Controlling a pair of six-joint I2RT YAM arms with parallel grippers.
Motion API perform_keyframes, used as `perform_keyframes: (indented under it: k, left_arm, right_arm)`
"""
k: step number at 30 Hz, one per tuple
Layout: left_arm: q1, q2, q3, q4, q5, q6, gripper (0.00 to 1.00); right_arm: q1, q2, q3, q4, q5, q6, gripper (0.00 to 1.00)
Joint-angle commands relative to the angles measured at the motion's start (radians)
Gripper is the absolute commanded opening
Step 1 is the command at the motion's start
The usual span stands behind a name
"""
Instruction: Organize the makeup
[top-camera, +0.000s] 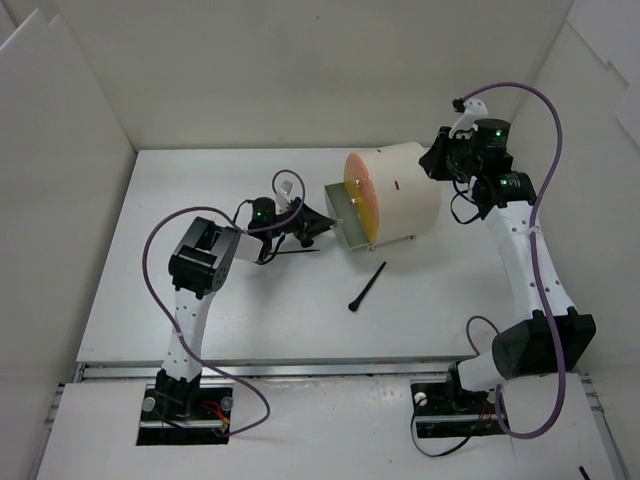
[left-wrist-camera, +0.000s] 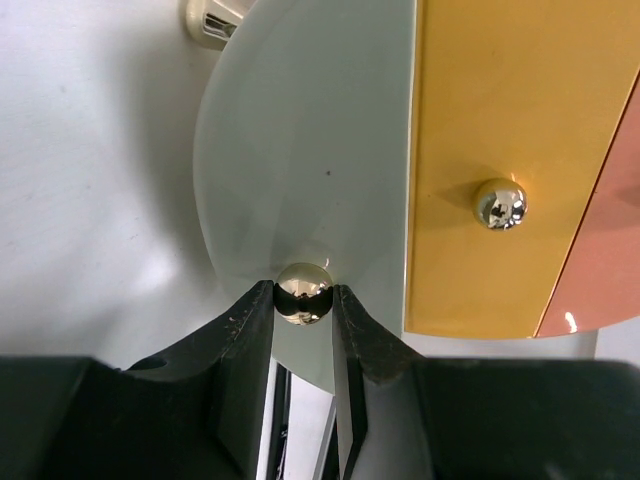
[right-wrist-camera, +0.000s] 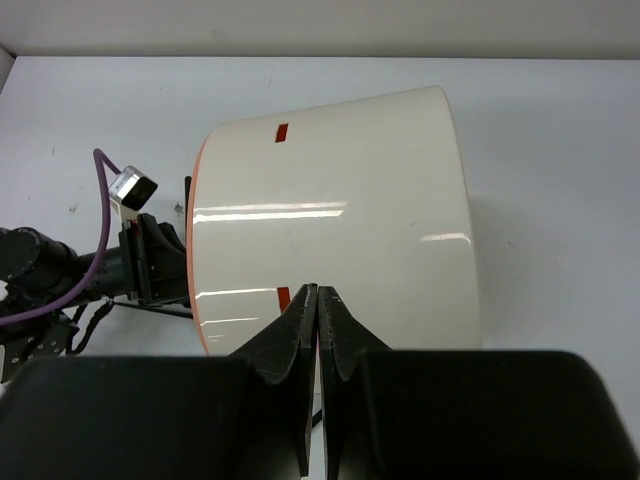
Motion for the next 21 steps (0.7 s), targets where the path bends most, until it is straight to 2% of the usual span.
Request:
perform_keyframes:
  k: [1,7,10,11,16,17,19,21]
  left_arm:
    - [0.014,-0.122,-0.007,0.054,0.037,0.045,0.0]
    - [0.033,-0.165,-0.066,0.018,0.042,0.082,0.04]
    - [0.042,-0.177,-0.076,-0.008,0.042,0.099,0.12]
    - [0.042,-0.179,-0.084,-0.021,0.042,0.103,0.2]
    - [0.053,-0.212,-0.098,-0.079,0.037,0.149,0.33]
    - [0.053,-0.22,-0.098,-0.123,0.037,0.163,0.38]
    - [0.062,-0.254,-0.098,-0.172,0.031,0.209,0.41]
    - [0.074,-0.296,-0.095,-0.257,0.028,0.243,0.51]
  right_arm:
    - [0.007,-0.044,0.001,0.045,0.016,-0.017,0.0]
    - [0.016,-0.05,-0.008,0.046,0.016,-0.016,0.01]
    - [0.021,-0.051,-0.011,0.046,0.018,-0.017,0.02]
    - [0.024,-0.053,-0.013,0.046,0.019,-0.014,0.02]
    - [0.024,-0.063,-0.02,0.046,0.024,-0.017,0.04]
    - [0.024,-0.067,-0.022,0.046,0.024,-0.019,0.05]
    - [0.024,-0.076,-0.025,0.046,0.027,-0.019,0.05]
    - [0.022,-0.08,-0.03,0.046,0.029,-0.022,0.05]
